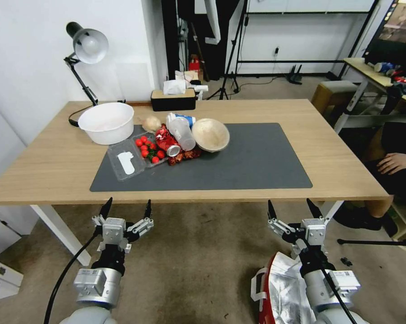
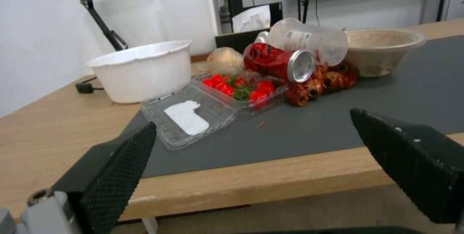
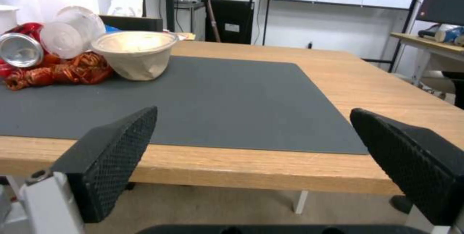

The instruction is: Pick up the food delivery bag from the floor and place it on the table.

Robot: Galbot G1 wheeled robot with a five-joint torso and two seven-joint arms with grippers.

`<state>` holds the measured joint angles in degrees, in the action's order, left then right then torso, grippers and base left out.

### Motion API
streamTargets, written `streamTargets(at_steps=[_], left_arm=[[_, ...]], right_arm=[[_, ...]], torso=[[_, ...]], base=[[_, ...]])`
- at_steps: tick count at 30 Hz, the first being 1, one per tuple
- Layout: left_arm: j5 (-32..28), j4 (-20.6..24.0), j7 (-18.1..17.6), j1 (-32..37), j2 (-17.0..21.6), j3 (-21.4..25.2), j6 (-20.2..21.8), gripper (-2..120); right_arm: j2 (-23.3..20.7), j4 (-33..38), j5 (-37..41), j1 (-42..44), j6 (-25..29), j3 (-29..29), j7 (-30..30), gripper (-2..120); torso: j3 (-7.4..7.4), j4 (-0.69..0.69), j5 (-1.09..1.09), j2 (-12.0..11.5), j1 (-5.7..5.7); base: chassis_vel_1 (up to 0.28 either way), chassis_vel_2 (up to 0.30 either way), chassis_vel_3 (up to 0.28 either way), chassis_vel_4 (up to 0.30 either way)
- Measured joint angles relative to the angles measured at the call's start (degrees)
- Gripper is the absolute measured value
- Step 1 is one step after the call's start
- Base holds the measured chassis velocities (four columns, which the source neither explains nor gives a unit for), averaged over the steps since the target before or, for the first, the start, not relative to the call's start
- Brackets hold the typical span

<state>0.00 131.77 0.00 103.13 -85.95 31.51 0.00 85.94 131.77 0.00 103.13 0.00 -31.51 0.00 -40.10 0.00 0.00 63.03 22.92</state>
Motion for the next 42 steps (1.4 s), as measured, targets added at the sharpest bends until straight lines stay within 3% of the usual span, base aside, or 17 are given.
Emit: streamTargets(at_steps=[14, 18, 21, 23, 26, 42], left_arm=[[0.0, 0.0, 0.0, 0.0, 0.0, 0.0, 0.0, 100], [-0.5, -0.1, -0.1, -0.2, 0.5, 0.2, -0.2, 100], [-3.1, -0.4, -1.4, -1.0, 2.8, 1.4, -1.4, 99], [-9.2, -1.4, -4.6, -3.3, 8.4, 4.4, -4.1, 99], [-11.7, -2.3, -6.1, -4.0, 10.7, 5.3, -5.4, 99], [-12.4, -5.2, -6.2, -3.9, 11.2, 5.4, -9.6, 100]], right_arm=[[0.0, 0.0, 0.0, 0.0, 0.0, 0.0, 0.0, 100], [-2.2, 1.1, 2.9, -1.8, -0.8, -0.6, 1.2, 100], [-3.7, 1.5, 4.4, -2.7, -1.3, -0.9, 1.9, 100], [-4.2, 1.6, 5.1, -2.9, -1.4, -0.9, 1.9, 100], [-4.3, 1.6, 5.3, -3.0, -1.4, -0.8, 1.8, 100], [-3.9, 1.3, 5.5, -2.7, -0.4, -0.5, 0.5, 100]], torso=[[0.00, 0.00, 0.00, 0.0, 0.00], [0.01, 0.01, -0.02, 0.0, -0.01], [0.00, 0.03, 0.01, 0.0, 0.00], [0.00, -0.02, -0.02, 0.0, 0.00], [0.00, -0.02, 0.00, 0.0, 0.00], [0.00, 0.00, 0.00, 0.0, 0.00]], base=[[0.000, 0.000, 0.000, 0.000], [0.000, 0.000, 0.000, 0.000], [0.000, 0.000, 0.000, 0.000], [0.000, 0.000, 0.000, 0.000], [0.000, 0.000, 0.000, 0.000], [0.000, 0.000, 0.000, 0.000]])
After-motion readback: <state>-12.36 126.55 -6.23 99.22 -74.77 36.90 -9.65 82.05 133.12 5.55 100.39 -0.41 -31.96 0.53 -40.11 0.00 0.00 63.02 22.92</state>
